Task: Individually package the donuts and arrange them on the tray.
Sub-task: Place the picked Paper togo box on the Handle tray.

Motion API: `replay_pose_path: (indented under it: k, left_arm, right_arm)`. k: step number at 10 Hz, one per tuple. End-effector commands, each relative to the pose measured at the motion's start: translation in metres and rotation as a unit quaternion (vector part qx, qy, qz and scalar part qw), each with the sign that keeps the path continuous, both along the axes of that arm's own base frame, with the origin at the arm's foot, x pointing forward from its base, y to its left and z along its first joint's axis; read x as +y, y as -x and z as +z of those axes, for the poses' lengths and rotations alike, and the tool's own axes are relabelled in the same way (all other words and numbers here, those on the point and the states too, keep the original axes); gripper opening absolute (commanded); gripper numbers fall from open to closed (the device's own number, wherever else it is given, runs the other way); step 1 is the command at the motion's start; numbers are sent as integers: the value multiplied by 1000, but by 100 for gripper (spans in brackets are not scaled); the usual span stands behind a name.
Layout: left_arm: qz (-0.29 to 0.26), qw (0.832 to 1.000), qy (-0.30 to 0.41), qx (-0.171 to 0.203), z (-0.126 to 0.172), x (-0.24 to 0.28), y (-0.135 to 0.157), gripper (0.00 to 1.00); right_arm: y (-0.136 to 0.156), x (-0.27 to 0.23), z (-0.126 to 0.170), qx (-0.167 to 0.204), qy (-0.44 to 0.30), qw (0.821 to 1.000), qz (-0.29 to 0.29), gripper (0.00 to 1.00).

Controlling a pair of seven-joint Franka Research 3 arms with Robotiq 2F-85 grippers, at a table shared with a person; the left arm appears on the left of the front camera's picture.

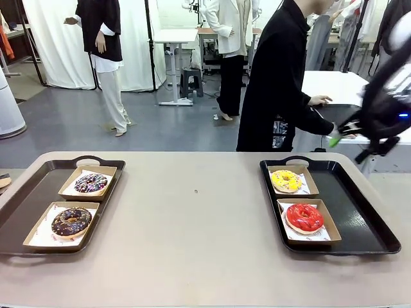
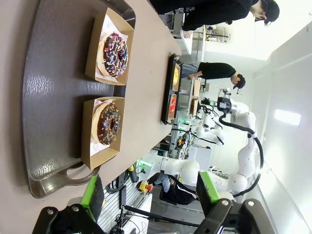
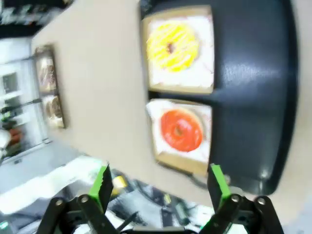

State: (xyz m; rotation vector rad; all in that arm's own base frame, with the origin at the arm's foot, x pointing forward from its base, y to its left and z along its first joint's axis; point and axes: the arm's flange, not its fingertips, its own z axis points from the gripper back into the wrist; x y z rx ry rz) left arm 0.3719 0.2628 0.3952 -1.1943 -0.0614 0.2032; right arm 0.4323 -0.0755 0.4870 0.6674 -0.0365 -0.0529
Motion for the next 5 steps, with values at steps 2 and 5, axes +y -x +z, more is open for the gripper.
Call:
replay_pose_path:
  k: [2, 5]
  left_arm:
    - [8, 1000, 6, 0, 2, -1, 0, 100]
    - [8, 1000, 6, 0, 2, -1, 0, 100]
  right_arm:
    - [10, -108, -30, -19, -185, 982, 25, 100]
    - [7, -171, -74, -34, -273, 961, 18, 100]
